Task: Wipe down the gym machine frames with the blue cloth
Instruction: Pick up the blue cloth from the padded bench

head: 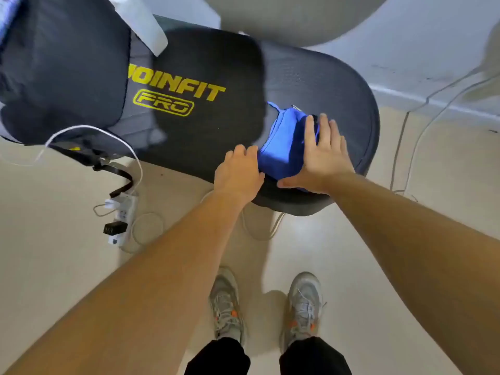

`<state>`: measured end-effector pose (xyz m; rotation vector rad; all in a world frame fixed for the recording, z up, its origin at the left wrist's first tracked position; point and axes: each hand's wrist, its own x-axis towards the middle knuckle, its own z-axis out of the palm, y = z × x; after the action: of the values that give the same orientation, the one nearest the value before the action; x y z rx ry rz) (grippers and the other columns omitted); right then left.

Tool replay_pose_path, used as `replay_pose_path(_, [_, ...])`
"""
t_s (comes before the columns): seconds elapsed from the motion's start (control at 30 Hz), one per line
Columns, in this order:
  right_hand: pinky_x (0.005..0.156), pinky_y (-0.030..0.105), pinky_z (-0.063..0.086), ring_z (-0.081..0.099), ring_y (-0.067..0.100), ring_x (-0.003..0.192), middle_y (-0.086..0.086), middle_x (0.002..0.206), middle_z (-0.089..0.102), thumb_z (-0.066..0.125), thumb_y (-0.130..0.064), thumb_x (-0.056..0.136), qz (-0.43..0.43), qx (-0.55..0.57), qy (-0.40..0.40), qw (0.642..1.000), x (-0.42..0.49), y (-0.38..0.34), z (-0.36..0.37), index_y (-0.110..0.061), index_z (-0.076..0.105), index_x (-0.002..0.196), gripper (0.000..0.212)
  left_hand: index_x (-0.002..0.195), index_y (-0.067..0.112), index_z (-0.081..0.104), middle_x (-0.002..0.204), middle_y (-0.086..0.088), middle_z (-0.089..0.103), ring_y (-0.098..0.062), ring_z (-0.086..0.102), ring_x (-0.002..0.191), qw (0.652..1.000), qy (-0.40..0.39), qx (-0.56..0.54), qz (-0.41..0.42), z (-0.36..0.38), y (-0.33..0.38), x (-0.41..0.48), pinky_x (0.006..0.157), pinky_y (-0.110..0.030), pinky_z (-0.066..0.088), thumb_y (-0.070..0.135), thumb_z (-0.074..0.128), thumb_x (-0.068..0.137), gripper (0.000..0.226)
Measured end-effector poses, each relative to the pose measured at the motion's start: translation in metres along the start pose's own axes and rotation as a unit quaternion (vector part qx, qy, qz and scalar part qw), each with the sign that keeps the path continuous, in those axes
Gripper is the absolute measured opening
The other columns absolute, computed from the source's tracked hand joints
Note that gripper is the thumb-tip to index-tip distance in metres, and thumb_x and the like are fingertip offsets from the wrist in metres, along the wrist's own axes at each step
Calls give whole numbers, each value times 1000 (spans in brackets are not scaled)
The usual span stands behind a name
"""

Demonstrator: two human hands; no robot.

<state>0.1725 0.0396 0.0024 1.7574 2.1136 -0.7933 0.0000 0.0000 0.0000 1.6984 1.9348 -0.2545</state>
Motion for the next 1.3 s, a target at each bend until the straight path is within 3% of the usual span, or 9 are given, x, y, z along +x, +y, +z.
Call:
replay_pose_path(0.2, [121, 54, 5, -8, 37, 151, 12, 165, -8, 61, -85, 66, -40, -51, 22, 998, 27, -11, 38, -14, -9, 157, 135, 137, 31, 52, 123, 0, 50, -19, 50, 114, 998, 37, -32, 49, 17, -26, 16, 83, -34, 50, 32, 55, 97, 40])
replay_pose_path(0.4, [98, 47, 41, 49, 37, 123, 11, 141, 50, 69, -52, 83, -130, -173, 169, 962, 4, -11, 69, -18, 39, 146, 79, 131, 23, 55, 125, -1, 50, -22, 51, 114, 997, 68, -41, 7, 1, -56, 9, 79, -36, 45, 26, 54, 96, 34])
replay_pose_path(0.47, [90, 45, 44, 52, 36, 113, 11, 137, 51, 68, -37, 88, -132, -192, 152, 960, -7, -15, 72, -19, 37, 146, 69, 130, 23, 55, 125, -1, 50, -21, 52, 113, 997, 62, -35, -4, -4, -63, 6, 78, -34, 44, 26, 53, 97, 33])
replay_pose_path(0.63, [96, 41, 47, 53, 33, 116, 16, 135, 48, 65, -18, 92, -99, -132, 29, 986, -31, -22, 53, -16, 18, 155, 78, 133, 22, 53, 127, 0, 49, -20, 54, 112, 998, 40, -42, -13, -23, -61, -10, 83, -36, 48, 26, 53, 98, 35])
replay_pose_path(0.7, [89, 41, 50, 57, 31, 106, 15, 122, 54, 67, -21, 90, -93, -114, 32, 989, -42, -22, 33, -17, 21, 154, 79, 133, 21, 52, 127, -1, 48, -21, 54, 111, 999, 22, -35, -8, -37, -53, -21, 81, -35, 48, 28, 53, 98, 36])
replay_pose_path(0.83, [92, 45, 44, 52, 27, 102, 5, 111, 54, 53, -59, 92, -80, -52, -15, 995, -74, -16, -39, -27, 42, 130, 51, 134, 21, 50, 129, -2, 46, -21, 54, 107, 999, -29, -17, -9, -81, -25, -54, 76, -30, 40, 28, 52, 99, 36])
replay_pose_path(0.93, [87, 42, 46, 49, 22, 89, 1, 98, 52, 41, -77, 86, -75, -31, -25, 996, -118, -12, -105, -28, 45, 117, 59, 134, 22, 50, 128, -2, 46, -17, 52, 98, 999, -50, -9, -12, -131, 3, -93, 76, -30, 41, 28, 53, 99, 36])
replay_pose_path(1.03, [71, 34, 46, 53, 22, 80, 1, 90, 53, 35, -84, 82, -48, 16, -27, 998, -179, -11, -169, -28, 48, 111, 64, 130, 21, 52, 126, -3, 47, -20, 55, 98, 998, -55, -16, 12, -189, 35, -145, 82, -34, 47, 30, 52, 98, 33])
replay_pose_path(1.3, [68, 35, 46, 54, 24, 75, 2, 92, 49, 23, -78, 91, 29, -1, 23, 999, -367, -34, -317, -32, 56, 106, 59, 124, 21, 59, 124, -5, 50, -29, 58, 107, 989, -54, -4, 138, -333, 128, -288, 95, -41, 47, 29, 52, 96, 30])
